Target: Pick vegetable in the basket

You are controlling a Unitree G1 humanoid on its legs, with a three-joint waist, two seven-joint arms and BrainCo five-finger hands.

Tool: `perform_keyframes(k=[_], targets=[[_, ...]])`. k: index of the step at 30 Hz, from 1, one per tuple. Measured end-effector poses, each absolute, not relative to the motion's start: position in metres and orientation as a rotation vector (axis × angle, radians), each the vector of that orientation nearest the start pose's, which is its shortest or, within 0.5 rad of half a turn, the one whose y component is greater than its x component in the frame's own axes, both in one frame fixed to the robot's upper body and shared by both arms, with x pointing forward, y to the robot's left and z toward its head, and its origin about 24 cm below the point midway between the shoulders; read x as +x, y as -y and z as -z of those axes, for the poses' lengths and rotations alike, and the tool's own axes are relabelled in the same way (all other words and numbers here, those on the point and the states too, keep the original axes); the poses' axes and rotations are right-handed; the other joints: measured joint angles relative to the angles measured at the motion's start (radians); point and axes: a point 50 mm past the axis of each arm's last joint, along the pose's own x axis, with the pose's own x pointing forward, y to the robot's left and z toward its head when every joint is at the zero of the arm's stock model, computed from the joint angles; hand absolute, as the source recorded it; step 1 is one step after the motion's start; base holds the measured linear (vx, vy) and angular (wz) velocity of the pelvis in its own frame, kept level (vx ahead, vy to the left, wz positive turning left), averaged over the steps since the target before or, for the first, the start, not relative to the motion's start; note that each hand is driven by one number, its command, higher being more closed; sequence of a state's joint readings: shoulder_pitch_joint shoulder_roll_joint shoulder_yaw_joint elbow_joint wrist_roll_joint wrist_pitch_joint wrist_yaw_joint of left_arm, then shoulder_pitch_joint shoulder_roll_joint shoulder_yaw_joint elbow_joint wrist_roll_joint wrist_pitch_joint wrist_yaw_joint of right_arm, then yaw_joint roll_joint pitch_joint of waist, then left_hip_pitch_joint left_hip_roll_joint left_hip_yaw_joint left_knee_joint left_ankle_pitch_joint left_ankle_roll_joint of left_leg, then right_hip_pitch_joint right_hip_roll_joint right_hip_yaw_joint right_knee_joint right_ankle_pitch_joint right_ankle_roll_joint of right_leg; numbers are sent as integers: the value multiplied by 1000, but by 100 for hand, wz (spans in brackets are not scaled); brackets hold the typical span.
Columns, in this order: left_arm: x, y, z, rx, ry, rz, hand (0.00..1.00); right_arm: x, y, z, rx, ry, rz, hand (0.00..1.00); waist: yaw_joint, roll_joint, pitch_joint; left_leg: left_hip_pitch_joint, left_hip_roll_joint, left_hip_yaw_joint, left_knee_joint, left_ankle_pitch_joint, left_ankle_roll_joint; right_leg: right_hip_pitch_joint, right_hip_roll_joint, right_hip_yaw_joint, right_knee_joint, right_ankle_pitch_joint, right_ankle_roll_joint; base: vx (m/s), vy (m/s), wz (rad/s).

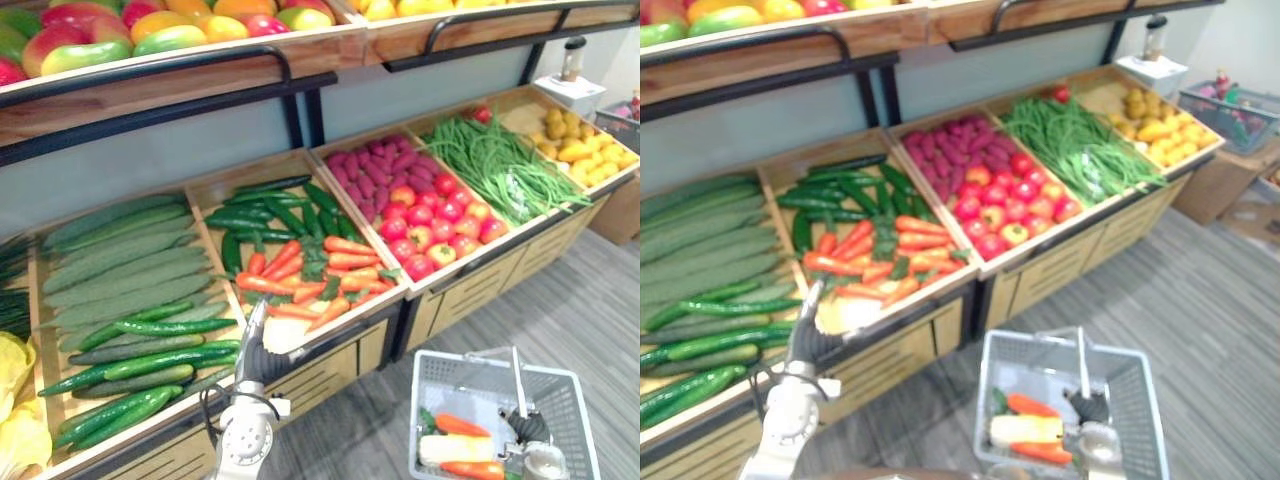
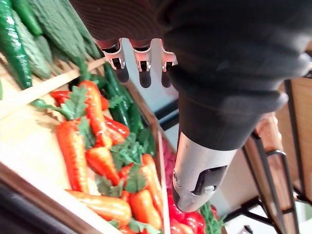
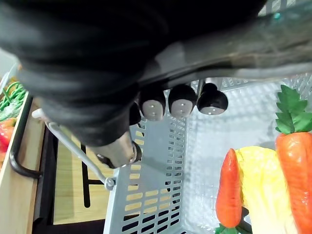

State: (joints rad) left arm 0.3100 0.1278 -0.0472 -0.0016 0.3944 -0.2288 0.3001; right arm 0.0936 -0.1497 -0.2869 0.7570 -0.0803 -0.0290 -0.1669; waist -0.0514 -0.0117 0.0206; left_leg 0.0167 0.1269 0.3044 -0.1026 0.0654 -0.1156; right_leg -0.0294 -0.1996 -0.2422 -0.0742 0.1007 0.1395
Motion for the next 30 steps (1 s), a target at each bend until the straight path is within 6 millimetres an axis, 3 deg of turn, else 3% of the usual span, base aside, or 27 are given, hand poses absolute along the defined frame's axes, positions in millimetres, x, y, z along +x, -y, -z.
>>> perform_keyframes(k=[11, 19, 22, 26, 30], targets=[[134, -194, 75, 554, -412, -123, 0, 133, 261, 120, -175, -830, 518, 100, 14, 2, -8, -13, -1, -44, 0, 4, 5, 23, 0, -48, -14, -7, 0, 10, 0, 13], [108, -208, 106, 709, -576, -81, 0, 134, 260, 121, -187, -827, 543, 100, 26, 6, -12, -5, 0, -46, 0, 3, 5, 34, 2, -52, -16, -5, 0, 0, 0, 0], [92, -222, 123, 742, -710, -110, 0, 134, 261, 121, -193, -827, 544, 100, 26, 6, -11, -2, 0, -46, 0, 3, 4, 37, 2, -52, -17, -11, -1, 0, 0, 0], [60, -244, 142, 726, -952, -201, 0, 132, 261, 123, -205, -839, 536, 100, 26, 4, -10, 7, 0, -46, 0, -4, -5, 50, 2, -53, -22, -12, 0, 0, 0, 0], [32, -249, 155, 664, -1162, -171, 0, 129, 258, 127, -196, -869, 509, 100, 26, 3, -10, 8, 1, -40, 0, -6, -7, 49, 3, -47, -25, -12, 0, 0, 2, -2]])
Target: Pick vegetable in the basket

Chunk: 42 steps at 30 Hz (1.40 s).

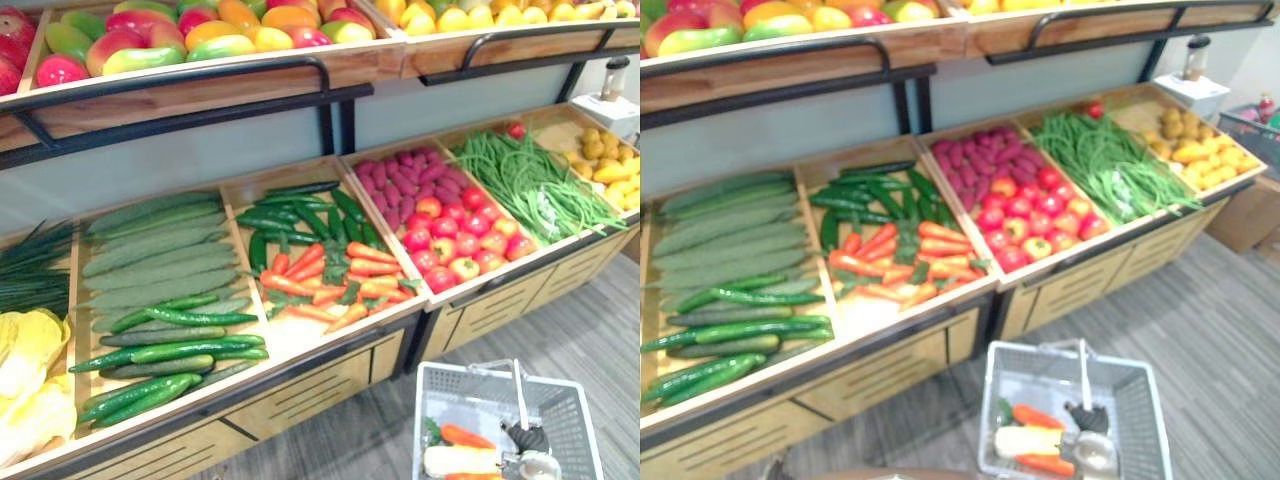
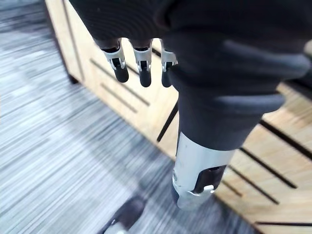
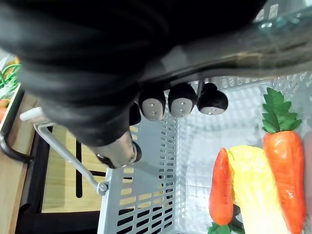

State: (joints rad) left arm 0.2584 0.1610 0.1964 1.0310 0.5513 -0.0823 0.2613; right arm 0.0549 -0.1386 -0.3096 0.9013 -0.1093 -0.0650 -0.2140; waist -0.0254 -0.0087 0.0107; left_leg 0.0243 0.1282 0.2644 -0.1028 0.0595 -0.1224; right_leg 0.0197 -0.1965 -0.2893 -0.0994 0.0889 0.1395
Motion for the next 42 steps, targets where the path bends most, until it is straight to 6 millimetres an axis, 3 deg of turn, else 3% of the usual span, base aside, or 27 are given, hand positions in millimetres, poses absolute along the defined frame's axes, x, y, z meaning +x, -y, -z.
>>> perform_keyframes(k=[6, 8, 13, 14, 15, 16, 17, 18, 20, 21, 23, 26, 27, 30, 31, 34, 37, 38, 39, 40, 41, 42], targets=[[20, -248, 159, 620, -1262, -139, 0, 130, 257, 129, -174, -881, 487, 100, 5, -12, 9, 32, 6, 56, 11, -24, -1, -3, 5, 57, 9, -2, 0, 23, 4, -26], [34, -249, 158, 580, -1230, -175, 0, 127, 259, 130, -155, -883, 514, 100, 3, -18, 17, -26, 24, 64, 161, -99, 5, -34, -7, 81, 66, -16, 8, 18, 12, -26], [70, -256, 152, 598, -1141, -192, 0, 126, 254, 126, -98, -840, 557, 100, 0, -38, 55, -99, 62, 145, 343, -215, 11, -129, -10, 184, 139, -16, 32, -42, 41, -57], [79, -263, 148, 613, -1117, -208, 0, 128, 248, 125, -85, -824, 551, 100, -4, -54, 67, -120, 72, 184, 372, -232, 17, -163, -10, 215, 131, 13, 69, -102, 94, -105], [89, -271, 143, 627, -1093, -238, 0, 133, 242, 124, -81, -808, 531, 100, -6, -63, 81, -129, 87, 237, 398, -242, 32, -200, 8, 217, 108, 110, 78, -198, 99, -119], [89, -274, 142, 627, -1095, -255, 0, 137, 240, 123, -84, -795, 514, 100, -4, -56, 87, -128, 103, 264, 399, -243, 39, -216, 24, 214, 82, 170, 78, -254, 65, -147], [89, -277, 141, 607, -1100, -308, 0, 149, 236, 118, -93, -760, 479, 100, -2, -28, 122, -108, 154, 341, 386, -235, 62, -219, 41, 103, 139, 179, 43, -249, 59, -136], [90, -279, 139, 611, -1084, -332, 0, 150, 238, 116, -94, -750, 478, 100, -2, -28, 135, -84, 160, 387, 361, -227, 66, -251, 6, -49, 380, 4, -104, -152, 54, -128], [83, -284, 137, 620, -1092, -352, 0, 149, 239, 117, -100, -757, 472, 100, 2, -52, 147, -14, 164, 473, 341, -213, 66, -205, -44, -192, 558, -118, -139, -87, 43, -124], [71, -285, 139, 617, -1122, -356, 0, 154, 235, 116, -114, -744, 450, 100, 1, -60, 145, 5, 169, 528, 342, -213, 66, -193, -66, -235, 587, -146, -150, -121, -25, -127], [67, -281, 142, 608, -1142, -349, 0, 155, 232, 117, -121, -754, 429, 100, -2, -62, 145, 23, 181, 587, 341, -208, 58, -189, -104, -266, 660, -183, -148, -128, -108, -89], [63, -279, 144, 610, -1156, -338, 0, 150, 227, 124, -126, -798, 401, 100, 4, -75, 135, 31, 209, 659, 358, -188, 28, -177, -132, -267, 608, -219, -123, -77, -273, -85], [64, -274, 145, 598, -1155, -332, 0, 151, 226, 125, -131, -806, 395, 100, 4, -79, 128, 26, 221, 684, 368, -175, 17, -177, -81, -263, 539, -237, -114, -44, -313, -75], [75, -259, 149, 564, -1140, -303, 0, 150, 233, 123, -165, -808, 390, 100, -1, -32, 116, -3, 266, 734, 347, -115, 16, -175, 41, -211, 354, -211, -112, -93, -342, -72], [78, -258, 149, 561, -1136, -301, 0, 149, 233, 124, -166, -813, 391, 100, -1, -29, 115, -1, 275, 742, 350, -103, 17, -175, 54, -204, 347, -209, -115, -54, -272, -45], [85, -256, 148, 560, -1119, -299, 0, 138, 235, 126, -171, -835, 404, 100, -5, -26, 116, 30, 315, 749, 362, -69, 13, -173, 99, -169, 347, -214, -125, -26, -241, -41], [93, -253, 148, 567, -1101, -286, 0, 136, 237, 123, -184, -813, 421, 100, -34, -7, 132, 33, 390, 740, 446, -67, 10, -156, 137, -169, 353, -227, -146, -26, -166, -14], [94, -251, 148, 571, -1097, -273, 0, 133, 239, 122, -188, -810, 427, 100, -43, -1, 141, 39, 430, 729, 513, -63, 16, -142, 150, -153, 357, -238, -163, -34, -200, -38], [93, -248, 149, 579, -1100, -254, 0, 134, 239, 121, -200, -801, 422, 100, -44, 2, 165, 35, 457, 639, 599, -38, 51, -117, 160, -122, 359, -248, -177, -36, -170, -59], [91, -247, 150, 572, -1103, -256, 0, 135, 239, 120, -206, -798, 417, 100, -38, -2, 172, 18, 457, 568, 640, -19, 66, -108, 162, -92, 356, -250, -176, -82, -157, -96], [93, -242, 150, 566, -1088, -249, 0, 141, 239, 118, -225, -782, 406, 100, -23, -12, 183, -31, 393, 387, 685, -86, 12, -105, 158, -27, 340, -253, -177, -79, -52, -96], [95, -240, 150, 562, -1080, -243, 0, 144, 240, 116, -232, -774, 402, 100, -21, -12, 186, -46, 341, 313, 684, -123, 1, -105, 156, 15, 333, -247, -176, -101, -14, -152]])
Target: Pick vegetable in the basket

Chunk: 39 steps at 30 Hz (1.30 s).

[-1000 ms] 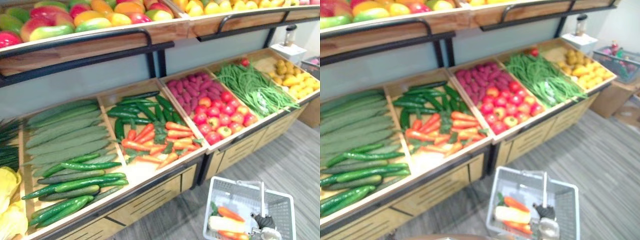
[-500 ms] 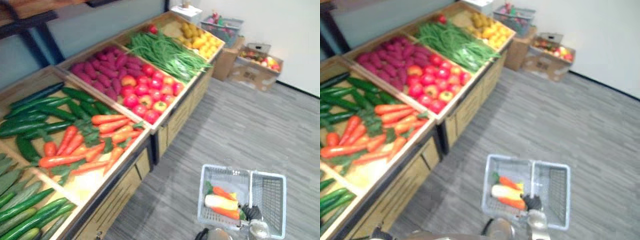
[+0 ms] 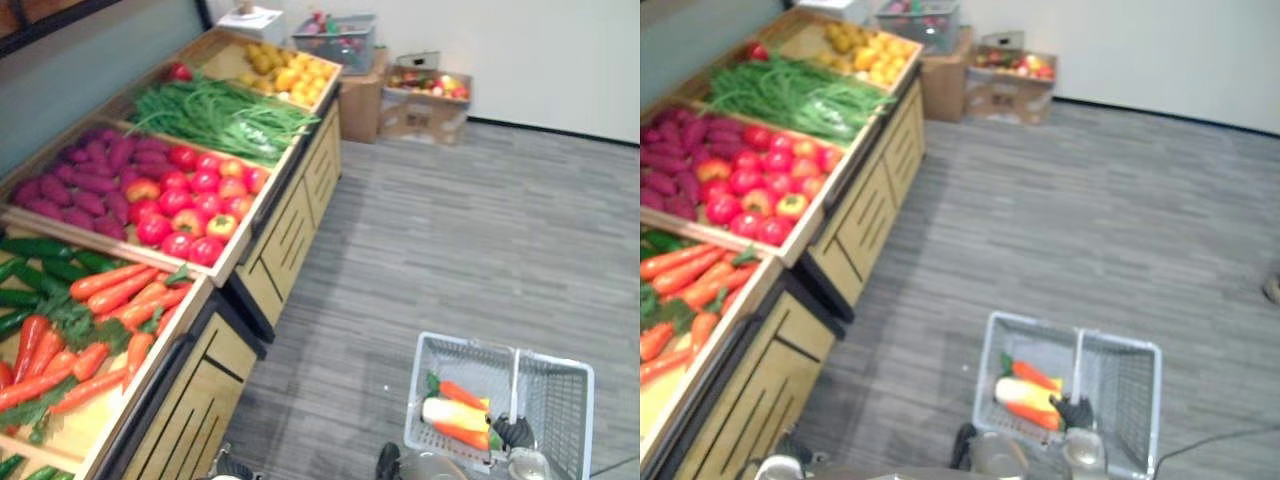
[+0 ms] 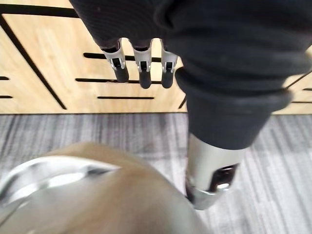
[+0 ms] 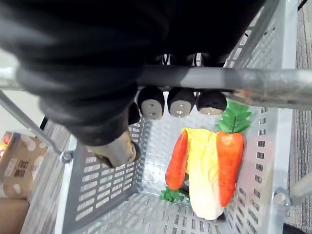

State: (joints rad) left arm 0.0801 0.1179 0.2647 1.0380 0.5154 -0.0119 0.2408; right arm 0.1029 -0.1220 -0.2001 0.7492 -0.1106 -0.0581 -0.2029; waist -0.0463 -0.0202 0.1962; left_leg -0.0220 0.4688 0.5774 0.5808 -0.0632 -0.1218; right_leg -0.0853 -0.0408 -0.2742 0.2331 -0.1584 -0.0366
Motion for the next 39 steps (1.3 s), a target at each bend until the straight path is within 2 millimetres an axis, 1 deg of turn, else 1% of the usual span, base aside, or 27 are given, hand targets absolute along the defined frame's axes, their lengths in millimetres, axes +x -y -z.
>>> perform_keyframes(k=[1, 4, 8, 9, 10, 11, 12, 14, 16, 17, 18, 20, 21, 22, 23, 24, 25, 26, 27, 28, 29, 31, 32, 33, 34, 36, 39], targets=[[96, -231, 152, 542, -1069, -241, 0, 149, 245, 113, -260, -758, 396, 100, 6, 9, 3, -35, -137, -158, -27, -70, 7, 3, 1, 89, -37, 3, 0, -55, 16, -133], [96, -228, 152, 515, -1064, -264, 0, 151, 248, 111, -274, -751, 397, 100, 37, 40, 10, -99, -255, -280, -145, -86, 4, 5, 11, 123, -107, 6, -4, 3, 63, -126], [82, -227, 156, 508, -1111, -266, 0, 150, 253, 110, -287, -750, 405, 100, 59, 83, 34, -155, -313, -373, -371, -79, 3, 14, 43, 145, -139, 13, -12, 43, 126, -81], [76, -226, 157, 499, -1130, -273, 0, 147, 253, 110, -291, -750, 401, 100, 84, 108, 33, -141, -305, -373, -396, -41, 6, 29, 60, 172, -144, 15, -9, 59, 167, -91], [72, -225, 158, 489, -1139, -281, 0, 146, 252, 110, -291, -751, 399, 100, 97, 109, 30, -136, -305, -366, -396, -37, 9, 41, 66, 177, -152, 22, 2, 129, 134, -71], [71, -223, 159, 481, -1143, -283, 0, 148, 247, 109, -286, -736, 383, 100, 106, 105, 28, -139, -307, -356, -383, -40, 11, 30, 55, 176, -104, 26, 10, 292, 156, -17], [70, -227, 158, 492, -1141, -289, 0, 149, 242, 108, -281, -727, 372, 100, 106, 72, 19, -148, -336, -349, -347, -61, 40, 28, 21, 196, -77, 16, 38, 324, 126, 0], [66, -217, 161, 459, -1160, -282, 0, 158, 242, 104, -289, -704, 357, 100, 116, 75, 16, -153, -337, -342, -299, -90, 75, 41, 17, 221, -81, 3, 55, 246, 85, -17], [60, -215, 162, 446, -1179, -281, 0, 163, 238, 103, -309, -694, 333, 100, 129, 57, 2, -165, -357, -344, -258, -109, 101, 35, -8, 234, -42, -29, 80, 313, 110, -16], [58, -221, 161, 453, -1183, -296, 0, 160, 237, 105, -314, -703, 322, 100, 133, 28, -14, -146, -387, -341, -266, -122, 111, 12, -40, 239, 23, -70, 107, 397, 92, 6], [56, -224, 161, 459, -1189, -303, 0, 159, 236, 107, -312, -713, 318, 100, 133, 8, -34, -128, -411, -339, -294, -147, 116, -42, -52, 260, 143, -114, 152, 334, 65, 9], [59, -228, 159, 478, -1179, -299, 0, 166, 232, 108, -302, -714, 306, 100, 128, -19, -31, -95, -428, -336, -296, -158, 124, -131, -75, 283, 377, -120, 225, 303, 59, 16], [60, -229, 159, 486, -1175, -294, 0, 166, 231, 109, -299, -720, 302, 100, 127, -24, -30, -76, -429, -337, -296, -163, 127, -148, -79, 279, 446, -97, 261, 337, 45, 22], [61, -232, 158, 507, -1168, -282, 0, 166, 229, 110, -296, -725, 297, 100, 124, -31, -26, -24, -428, -346, -300, -173, 130, -173, -86, 267, 584, -20, 300, 338, -2, 28], [61, -234, 157, 519, -1158, -281, 0, 168, 230, 109, -293, -714, 302, 100, 115, -28, -24, 35, -414, -356, -318, -181, 132, -204, -94, 250, 695, 64, 298, 412, -30, 41], [62, -234, 155, 524, -1145, -277, 0, 171, 230, 107, -295, -699, 302, 100, 108, -25, -23, 73, -412, -373, -336, -184, 136, -214, -112, 220, 734, 43, 268, 421, -72, 48], [66, -237, 154, 521, -1130, -288, 0, 176, 230, 104, -302, -681, 292, 100, 104, -35, -24, 127, -406, -377, -375, -184, 136, -228, -146, 159, 733, -13, 174, 358, -82, 37], [69, -239, 153, 525, -1122, -288, 0, 178, 230, 104, -303, -677, 290, 100, 104, -36, -23, 148, -399, -383, -393, -184, 136, -236, -159, 127, 708, -38, 147, 340, -136, 30], [73, -239, 152, 526, -1108, -289, 0, 181, 229, 103, -302, -672, 287, 100, 101, -30, -22, 163, -380, -400, -405, -184, 136, -247, -166, 89, 643, -57, 119, 258, -148, 28], [78, -239, 151, 524, -1095, -291, 0, 181, 228, 103, -300, -672, 284, 100, 100, -23, -19, 167, -359, -407, -402, -184, 135, -252, -163, 75, 540, -61, 112, 313, -225, 57], [82, -238, 150, 521, -1079, -291, 0, 182, 228, 103, -297, -669, 281, 100, 88, -21, -21, 166, -338, -435, -401, -183, 130, -250, -163, 111, 317, -37, 135, 315, -286, 75], [82, -237, 150, 521, -1076, -283, 0, 177, 228, 105, -293, -684, 283, 100, 75, -35, -30, 165, -333, -470, -401, -185, 79, -234, -184, 208, 95, 58, 134, 340, -350, 79], [82, -238, 150, 525, -1076, -282, 0, 168, 231, 109, -282, -708, 298, 100, 72, -42, -33, 167, -320, -508, -399, -211, 27, -223, -196, 258, 43, 184, 225, 353, -394, 63], [84, -226, 153, 493, -1083, -265, 0, 170, 237, 107, -284, -706, 315, 100, 78, 12, -34, 161, -271, -524, -397, -215, -1, -229, -149, 241, 96, 160, 201, 382, -417, 79], [85, -219, 155, 474, -1081, -252, 0, 172, 237, 105, -269, -697, 331, 100, 73, 15, -30, 156, -254, -538, -401, -173, -53, -245, -141, 255, 162, 98, 202, 276, -313, 52], [86, -217, 155, 468, -1079, -249, 0, 176, 237, 104, -270, -693, 327, 100, 77, 32, -33, 165, -220, -545, -400, -120, -93, -241, -129, 209, 233, 34, 163, 232, -312, 46], [91, -216, 154, 466, -1058, -248, 0, 171, 237, 107, -268, -708, 323, 100, 73, 32, -34, 125, -183, -589, -361, 7, -108, -181, -112, 130, 198, 9, 123, 191, -354, 50]])
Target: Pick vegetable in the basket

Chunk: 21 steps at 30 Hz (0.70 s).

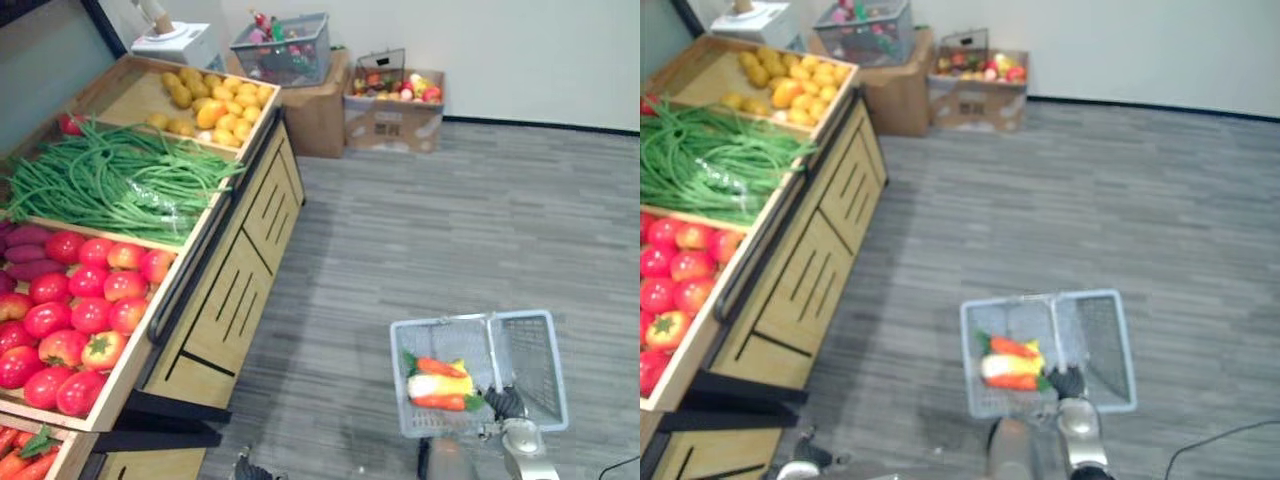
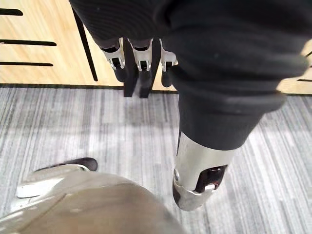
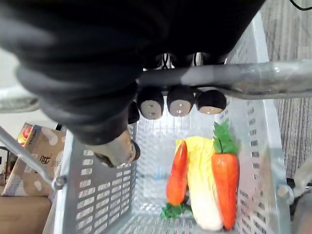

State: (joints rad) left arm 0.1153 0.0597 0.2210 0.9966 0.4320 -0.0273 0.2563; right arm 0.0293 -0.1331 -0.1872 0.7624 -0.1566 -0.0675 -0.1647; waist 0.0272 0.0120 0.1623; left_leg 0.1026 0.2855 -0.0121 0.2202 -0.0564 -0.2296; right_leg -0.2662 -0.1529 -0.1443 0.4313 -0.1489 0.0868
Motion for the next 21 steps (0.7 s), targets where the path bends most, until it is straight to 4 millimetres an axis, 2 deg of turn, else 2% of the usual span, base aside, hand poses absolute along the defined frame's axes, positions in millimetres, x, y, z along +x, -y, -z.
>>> perform_keyframes(k=[3, 4, 6, 7, 8, 10, 11, 13, 14, 15, 18, 20, 21], targets=[[93, -217, 153, 470, -1050, -251, 0, 164, 239, 109, -273, -726, 329, 100, -1, 5, -3, -45, 26, -5, 52, 64, 3, 56, 20, -45, -67, -5, -9, 99, -223, 42], [94, -217, 153, 480, -1042, -241, 0, 158, 241, 111, -277, -743, 336, 100, -6, 5, -3, -66, 35, 15, 78, 112, 6, 94, 20, -74, -105, 0, -18, 50, -176, 46], [95, -216, 153, 488, -1040, -233, 0, 151, 243, 114, -277, -761, 343, 100, -7, 3, -2, -68, 47, 87, 78, 152, 12, 130, 20, -92, -148, 12, -29, 29, -132, 33], [95, -215, 153, 490, -1040, -225, 0, 149, 244, 114, -277, -765, 348, 100, -7, 2, -3, -67, 58, 170, 74, 172, 25, 153, 24, -103, -191, 29, -34, 13, -79, 18], [95, -214, 153, 490, -1041, -220, 0, 148, 244, 115, -278, -768, 349, 100, -7, 5, -5, -67, 58, 196, 65, 174, 28, 157, 24, -106, -205, 37, -35, 10, -47, 18], [95, -211, 154, 488, -1041, -210, 0, 147, 247, 114, -278, -771, 359, 100, -10, 12, -7, -65, 48, 231, 34, 154, 16, 167, 20, -110, -251, 66, -33, 2, 38, 9], [94, -211, 154, 488, -1044, -208, 0, 148, 247, 114, -280, -772, 360, 100, -10, 12, -7, -60, 15, 222, -11, 104, 17, 169, 16, -109, -273, 85, -27, -9, 130, 3], [92, -212, 154, 490, -1051, -207, 0, 146, 246, 116, -276, -783, 361, 100, -12, 22, -13, -24, -8, 258, -79, 90, 31, 175, 26, -109, -295, 106, -14, -13, 155, 1], [92, -215, 154, 502, -1051, -207, 0, 144, 243, 117, -275, -788, 349, 100, -5, 3, -12, -15, -23, 262, -99, 83, 40, 186, 19, -99, -331, 135, -5, -23, 122, -10], [90, -217, 154, 509, -1055, -208, 0, 145, 242, 117, -277, -788, 343, 100, 2, -4, -14, -15, -29, 265, -97, 69, 40, 191, 16, -91, -354, 152, 1, -36, 124, -16], [91, -217, 154, 511, -1055, -206, 0, 145, 242, 117, -279, -787, 342, 100, -3, -3, -16, -13, -45, 254, -93, 16, 40, 199, 7, -78, -393, 188, 19, -47, 160, -12], [91, -215, 154, 517, -1054, -194, 0, 145, 242, 117, -279, -786, 342, 100, -6, 3, -18, -13, -54, 250, -93, -23, 40, 181, 0, -64, -390, 201, 32, -82, 168, -16], [92, -214, 154, 522, -1050, -181, 0, 145, 243, 117, -278, -785, 346, 100, -15, 10, -18, -12, -59, 252, -95, -63, 43, 165, -6, -54, -385, 214, 42, -96, 187, -15]])
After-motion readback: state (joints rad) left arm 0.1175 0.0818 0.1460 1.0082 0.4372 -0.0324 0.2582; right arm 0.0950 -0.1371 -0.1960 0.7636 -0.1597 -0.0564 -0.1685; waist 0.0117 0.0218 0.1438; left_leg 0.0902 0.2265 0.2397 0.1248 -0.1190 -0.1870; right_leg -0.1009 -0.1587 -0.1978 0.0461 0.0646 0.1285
